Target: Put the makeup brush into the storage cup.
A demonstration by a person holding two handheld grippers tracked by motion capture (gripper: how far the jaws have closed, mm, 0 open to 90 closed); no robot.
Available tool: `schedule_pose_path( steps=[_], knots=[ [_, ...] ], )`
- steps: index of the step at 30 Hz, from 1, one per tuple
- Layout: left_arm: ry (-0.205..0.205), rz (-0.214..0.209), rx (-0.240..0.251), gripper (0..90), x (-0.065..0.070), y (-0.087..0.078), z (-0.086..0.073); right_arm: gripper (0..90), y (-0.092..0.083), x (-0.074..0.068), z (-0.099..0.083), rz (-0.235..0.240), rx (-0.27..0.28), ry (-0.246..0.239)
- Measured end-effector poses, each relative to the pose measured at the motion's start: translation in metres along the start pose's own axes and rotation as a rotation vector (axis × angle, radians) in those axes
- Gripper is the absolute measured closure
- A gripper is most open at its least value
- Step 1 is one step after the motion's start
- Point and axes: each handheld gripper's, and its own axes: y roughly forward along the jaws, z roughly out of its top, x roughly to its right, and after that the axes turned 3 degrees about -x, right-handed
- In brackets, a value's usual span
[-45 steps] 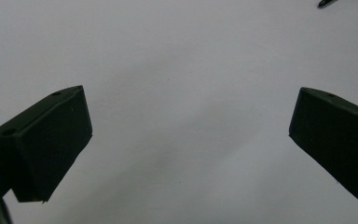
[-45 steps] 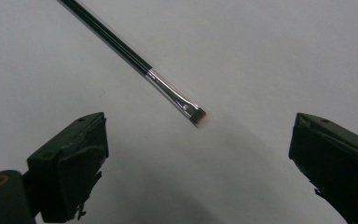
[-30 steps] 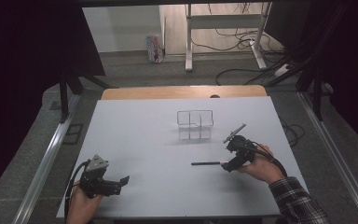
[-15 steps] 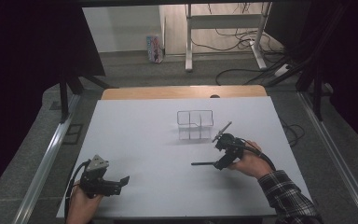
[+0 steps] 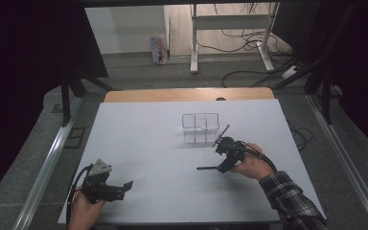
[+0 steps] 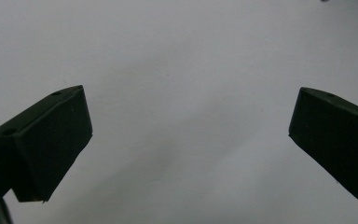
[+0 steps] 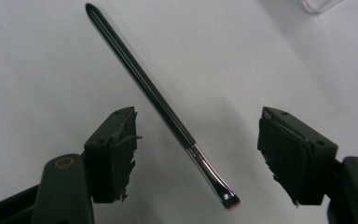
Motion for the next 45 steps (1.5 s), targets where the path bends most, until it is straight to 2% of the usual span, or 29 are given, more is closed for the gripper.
schedule_pose_path(
  steps=[10,13,14,16,18,20,23,24,29,33,35,36,38,41,45],
  knots=[
    [0.001,0.001,-0.002,0.0,0.0,0.0,0.0,33.9,0.015,0.001,-0.003,0.002,-0.04,-0.003],
    [0.001,0.002,-0.003,0.0,0.0,0.0,0.0,41.2,0.015,0.003,-0.003,0.035,-0.045,-0.008],
    [0.002,0.002,-0.003,0.0,0.0,0.0,0.0,43.6,0.015,0.002,-0.003,0.033,-0.049,-0.009],
    [0.003,0.002,-0.003,0.0,0.0,0.0,0.0,55.0,0.013,0.002,-0.001,0.039,-0.069,0.002],
    [0.004,0.003,-0.004,0.0,0.001,0.0,0.0,73.6,0.012,0.002,0.0,0.036,-0.093,-0.006],
    [0.004,0.002,-0.005,0.0,0.001,0.0,0.0,83.2,0.011,0.001,-0.002,0.061,-0.099,0.0],
    [-0.001,-0.001,-0.012,0.0,0.001,0.001,0.0,83.7,0.011,0.002,-0.003,0.08,-0.092,0.011],
    [0.001,-0.001,-0.013,0.0,0.001,0.001,0.0,83.7,0.011,0.003,-0.004,0.07,-0.086,-0.001],
    [0.004,-0.003,-0.005,0.0,0.002,0.001,0.0,83.8,0.01,0.002,-0.008,0.067,-0.057,0.018],
    [0.009,-0.018,0.033,1.2,0.0,-0.002,0.0,83.9,0.005,0.004,-0.014,0.073,-0.009,0.051],
    [0.013,-0.021,0.042,1.3,0.0,-0.003,0.0,83.8,0.003,0.005,-0.015,0.073,-0.002,0.053],
    [0.011,-0.027,0.061,1.3,-0.001,-0.004,0.0,83.8,0.0,0.006,-0.018,0.081,0.029,0.065],
    [0.006,-0.027,0.07,1.3,-0.002,-0.005,-0.001,83.8,-0.002,0.006,-0.021,0.082,0.058,0.07],
    [0.006,-0.021,0.072,1.4,-0.002,-0.005,-0.001,83.8,-0.006,0.006,-0.025,0.09,0.09,0.083],
    [0.015,-0.035,0.069,1.4,-0.002,-0.004,-0.001,83.8,-0.008,0.006,-0.03,0.1,0.127,0.102]
  ],
)
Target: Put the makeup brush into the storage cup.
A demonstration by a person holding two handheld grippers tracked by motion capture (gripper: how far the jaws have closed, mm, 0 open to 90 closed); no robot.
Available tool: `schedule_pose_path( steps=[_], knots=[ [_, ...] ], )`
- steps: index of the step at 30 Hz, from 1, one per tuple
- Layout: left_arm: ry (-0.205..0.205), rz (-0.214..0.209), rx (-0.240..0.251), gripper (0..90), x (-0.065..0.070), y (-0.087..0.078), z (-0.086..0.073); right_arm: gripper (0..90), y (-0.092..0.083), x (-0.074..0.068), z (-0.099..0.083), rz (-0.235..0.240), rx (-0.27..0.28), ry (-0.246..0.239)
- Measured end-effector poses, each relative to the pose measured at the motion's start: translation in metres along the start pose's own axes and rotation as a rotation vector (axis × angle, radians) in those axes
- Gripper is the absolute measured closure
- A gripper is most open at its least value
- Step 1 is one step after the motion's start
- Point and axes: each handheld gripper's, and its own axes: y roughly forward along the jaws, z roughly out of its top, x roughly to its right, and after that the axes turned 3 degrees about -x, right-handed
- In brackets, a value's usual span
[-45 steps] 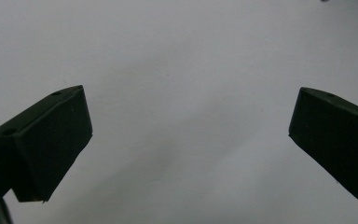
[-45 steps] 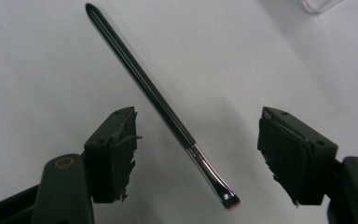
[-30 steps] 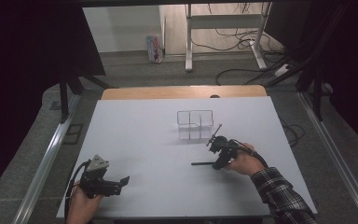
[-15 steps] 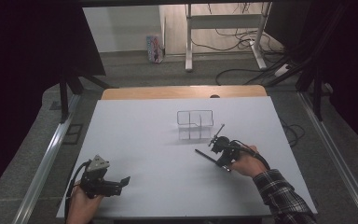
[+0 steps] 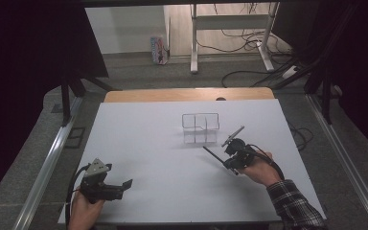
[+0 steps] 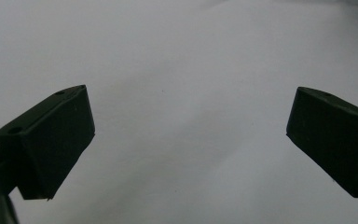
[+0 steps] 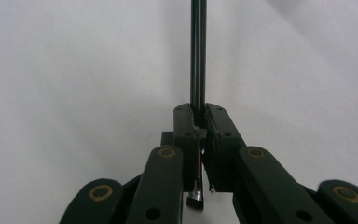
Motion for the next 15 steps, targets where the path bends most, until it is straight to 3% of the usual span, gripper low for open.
schedule_pose_path(
  steps=[4,10,15],
  knots=[
    [0.004,0.01,0.014,1.3,0.001,-0.001,0.001,83.7,-0.006,-0.003,-0.007,0.006,0.059,0.012],
    [0.015,0.012,0.04,1.5,0.002,-0.003,0.001,83.7,-0.021,-0.007,-0.014,-0.006,0.134,-0.013],
    [0.072,-0.011,0.102,1.1,0.008,-0.006,0.004,83.7,-0.029,-0.01,-0.021,-0.01,0.191,-0.024]
  ],
)
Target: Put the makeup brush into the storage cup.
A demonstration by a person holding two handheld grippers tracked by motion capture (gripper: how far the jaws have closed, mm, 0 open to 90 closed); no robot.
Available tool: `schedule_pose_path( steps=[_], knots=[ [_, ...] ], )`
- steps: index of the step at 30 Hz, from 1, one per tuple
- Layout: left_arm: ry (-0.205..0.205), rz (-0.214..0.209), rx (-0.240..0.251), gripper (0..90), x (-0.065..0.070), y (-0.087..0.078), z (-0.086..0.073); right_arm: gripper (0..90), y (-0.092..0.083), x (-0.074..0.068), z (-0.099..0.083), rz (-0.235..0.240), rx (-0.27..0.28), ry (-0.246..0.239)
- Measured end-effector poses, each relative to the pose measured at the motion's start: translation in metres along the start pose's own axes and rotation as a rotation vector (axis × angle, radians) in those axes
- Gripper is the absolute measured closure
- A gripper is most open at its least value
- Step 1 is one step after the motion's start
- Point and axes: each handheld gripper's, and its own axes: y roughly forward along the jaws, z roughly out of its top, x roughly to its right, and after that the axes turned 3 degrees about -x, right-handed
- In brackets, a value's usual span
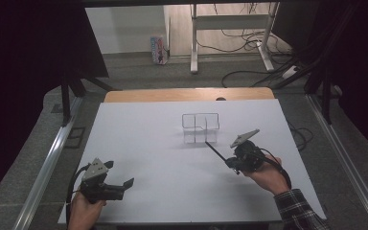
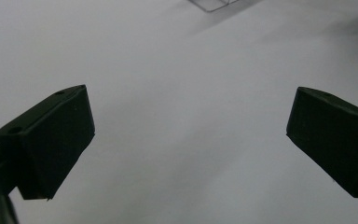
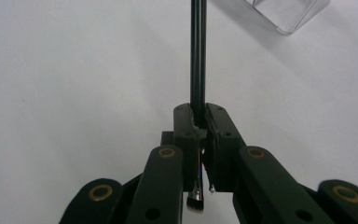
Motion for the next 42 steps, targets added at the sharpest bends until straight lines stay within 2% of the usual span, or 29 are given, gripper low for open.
schedule_pose_path(
  steps=[3,8,11,14,21,29,33,35,37,39,40,42],
  knots=[
    [0.013,0.016,-0.002,0.0,0.003,0.001,0.001,83.7,-0.004,-0.003,-0.003,0.0,0.024,0.001],
    [-0.008,0.051,-0.042,0.0,0.002,0.002,0.001,83.6,-0.013,-0.006,-0.008,0.012,0.087,0.019],
    [-0.012,0.059,-0.043,0.0,0.003,0.001,0.002,83.6,-0.019,-0.008,-0.01,0.025,0.13,0.029],
    [-0.002,0.068,-0.042,0.0,0.005,0.001,0.004,83.7,-0.02,-0.01,-0.01,0.035,0.139,0.024],
    [0.016,0.08,-0.054,0.0,0.013,0.002,0.012,83.7,-0.018,-0.012,-0.009,0.043,0.117,0.02],
    [0.122,0.06,-0.062,0.0,0.024,0.006,0.027,83.7,-0.017,-0.015,-0.006,0.075,0.089,0.005],
    [0.153,0.05,-0.054,0.0,0.029,0.01,0.034,83.7,-0.016,-0.019,-0.002,0.093,0.074,-0.012],
    [0.201,0.034,-0.06,0.0,0.036,0.016,0.042,83.6,-0.015,-0.021,0.0,0.102,0.062,-0.019],
    [0.216,0.027,-0.065,0.0,0.039,0.019,0.044,83.7,-0.015,-0.024,0.002,0.114,0.051,-0.029],
    [0.273,0.021,-0.088,0.0,0.047,0.029,0.049,83.7,-0.014,-0.026,0.005,0.12,0.038,-0.04],
    [0.273,0.021,-0.088,0.0,0.047,0.029,0.049,83.7,-0.013,-0.027,0.006,0.125,0.032,-0.045],
    [0.328,0.02,-0.106,0.0,0.055,0.037,0.054,83.6,-0.013,-0.03,0.008,0.136,0.017,-0.047]
  ],
)
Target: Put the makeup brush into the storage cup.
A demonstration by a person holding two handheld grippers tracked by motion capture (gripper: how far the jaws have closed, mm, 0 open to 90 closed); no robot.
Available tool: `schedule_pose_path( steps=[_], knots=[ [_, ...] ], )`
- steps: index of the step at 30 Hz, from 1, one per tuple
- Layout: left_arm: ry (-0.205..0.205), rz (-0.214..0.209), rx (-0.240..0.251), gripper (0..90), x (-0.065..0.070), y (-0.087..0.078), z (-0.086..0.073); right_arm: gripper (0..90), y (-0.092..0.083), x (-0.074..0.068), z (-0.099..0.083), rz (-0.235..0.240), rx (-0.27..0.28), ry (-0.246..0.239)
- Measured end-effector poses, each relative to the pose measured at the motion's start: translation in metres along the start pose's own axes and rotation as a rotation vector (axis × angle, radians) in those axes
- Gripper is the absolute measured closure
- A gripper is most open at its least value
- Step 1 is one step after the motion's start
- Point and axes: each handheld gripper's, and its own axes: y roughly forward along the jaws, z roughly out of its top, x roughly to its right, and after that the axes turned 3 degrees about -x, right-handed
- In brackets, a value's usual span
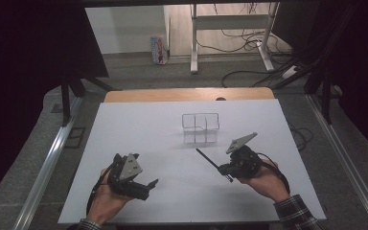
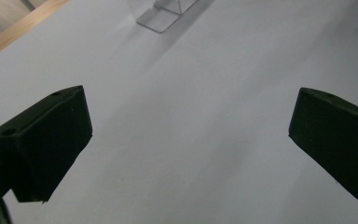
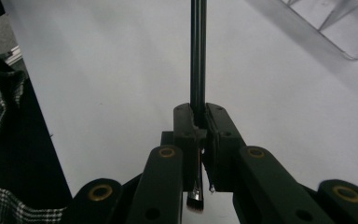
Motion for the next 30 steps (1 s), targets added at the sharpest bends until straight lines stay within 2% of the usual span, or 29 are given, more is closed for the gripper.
schedule_pose_path(
  steps=[1,2,8,9,10,15,19,22,25,30],
  knots=[
    [0.0,0.0,0.0,0.0,0.0,0.0,0.0,83.7,0.001,-0.001,0.001,0.005,-0.007,-0.005],
    [0.041,0.009,-0.011,0.0,0.004,0.005,0.006,83.7,0.001,-0.002,0.002,0.01,-0.014,-0.008],
    [0.137,-0.011,-0.008,0.6,0.014,0.02,0.027,83.7,0.006,-0.011,0.009,0.04,-0.055,-0.029],
    [0.137,-0.011,-0.008,0.9,0.014,0.02,0.027,83.7,0.006,-0.011,0.009,0.04,-0.055,-0.029],
    [0.168,-0.016,-0.01,1.2,0.018,0.025,0.034,83.7,0.007,-0.013,0.011,0.052,-0.062,-0.038],
    [0.22,-0.03,-0.008,2.3,0.026,0.036,0.047,83.7,0.009,-0.019,0.016,0.076,-0.081,-0.06],
    [0.222,-0.059,-0.013,3.2,0.028,0.041,0.051,83.7,0.011,-0.021,0.018,0.091,-0.096,-0.07],
    [0.223,-0.102,-0.025,3.4,0.03,0.046,0.052,83.7,0.014,-0.023,0.022,0.099,-0.132,-0.093],
    [0.223,-0.126,-0.024,4.4,0.031,0.048,0.052,83.7,0.017,-0.025,0.026,0.107,-0.174,-0.122],
    [0.227,-0.146,-0.023,8.9,0.031,0.05,0.049,83.7,0.022,-0.031,0.033,0.121,-0.236,-0.164]
  ],
)
